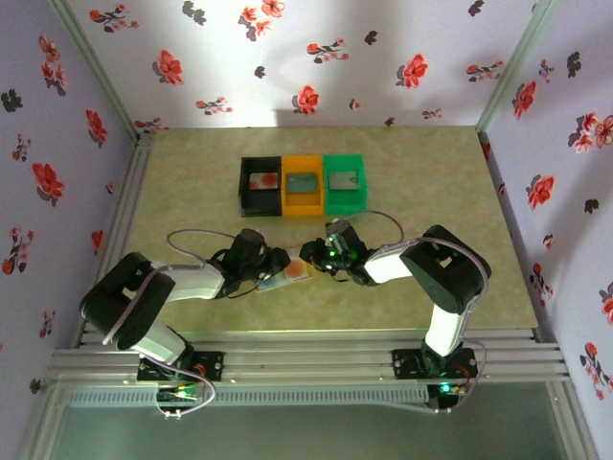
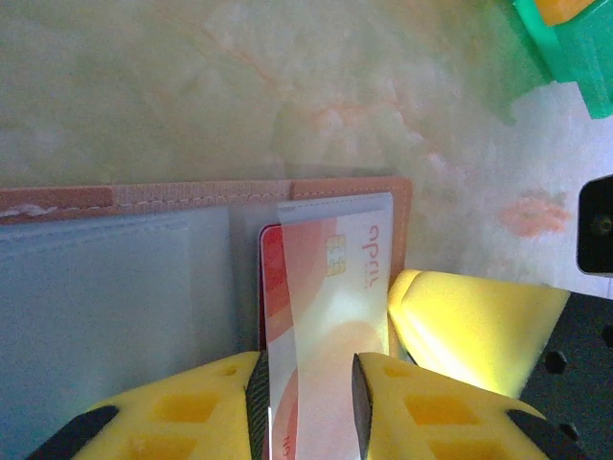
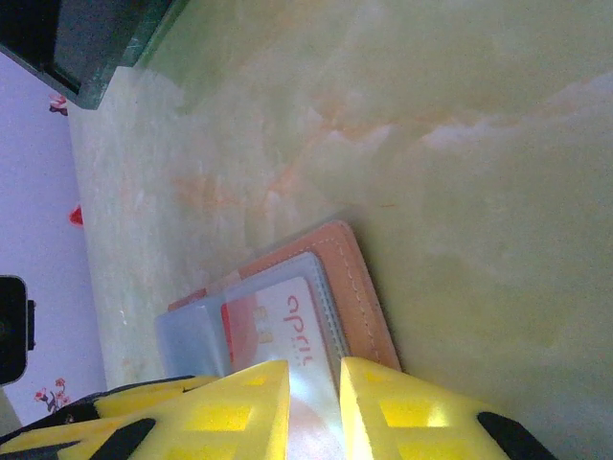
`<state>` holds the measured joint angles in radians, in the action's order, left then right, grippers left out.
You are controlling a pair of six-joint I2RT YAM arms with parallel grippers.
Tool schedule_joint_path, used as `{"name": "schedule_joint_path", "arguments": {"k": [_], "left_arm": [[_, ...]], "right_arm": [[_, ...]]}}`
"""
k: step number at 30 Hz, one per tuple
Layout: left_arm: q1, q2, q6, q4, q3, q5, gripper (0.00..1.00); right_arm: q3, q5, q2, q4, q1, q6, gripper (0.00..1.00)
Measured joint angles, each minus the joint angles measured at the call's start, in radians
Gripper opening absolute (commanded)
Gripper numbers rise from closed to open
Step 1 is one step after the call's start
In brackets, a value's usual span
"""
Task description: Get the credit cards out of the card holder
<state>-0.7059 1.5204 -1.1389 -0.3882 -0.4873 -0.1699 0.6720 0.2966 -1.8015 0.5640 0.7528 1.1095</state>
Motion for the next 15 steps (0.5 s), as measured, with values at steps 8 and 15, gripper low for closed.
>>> {"name": "schedule_joint_path", "arguments": {"k": [8, 15], "left_arm": [[-0.001, -0.027, -0.001, -0.066, 0.05, -0.014, 0.28], [-0.001, -0.042, -0.001, -0.111, 0.073, -0.014, 0.24]], "right_arm": [[0.0, 0.001, -0.001, 0.001, 0.0, 0.0, 0.21], [0.0, 0.003, -0.005, 0.006, 0.0, 0.002, 0.21]]}}
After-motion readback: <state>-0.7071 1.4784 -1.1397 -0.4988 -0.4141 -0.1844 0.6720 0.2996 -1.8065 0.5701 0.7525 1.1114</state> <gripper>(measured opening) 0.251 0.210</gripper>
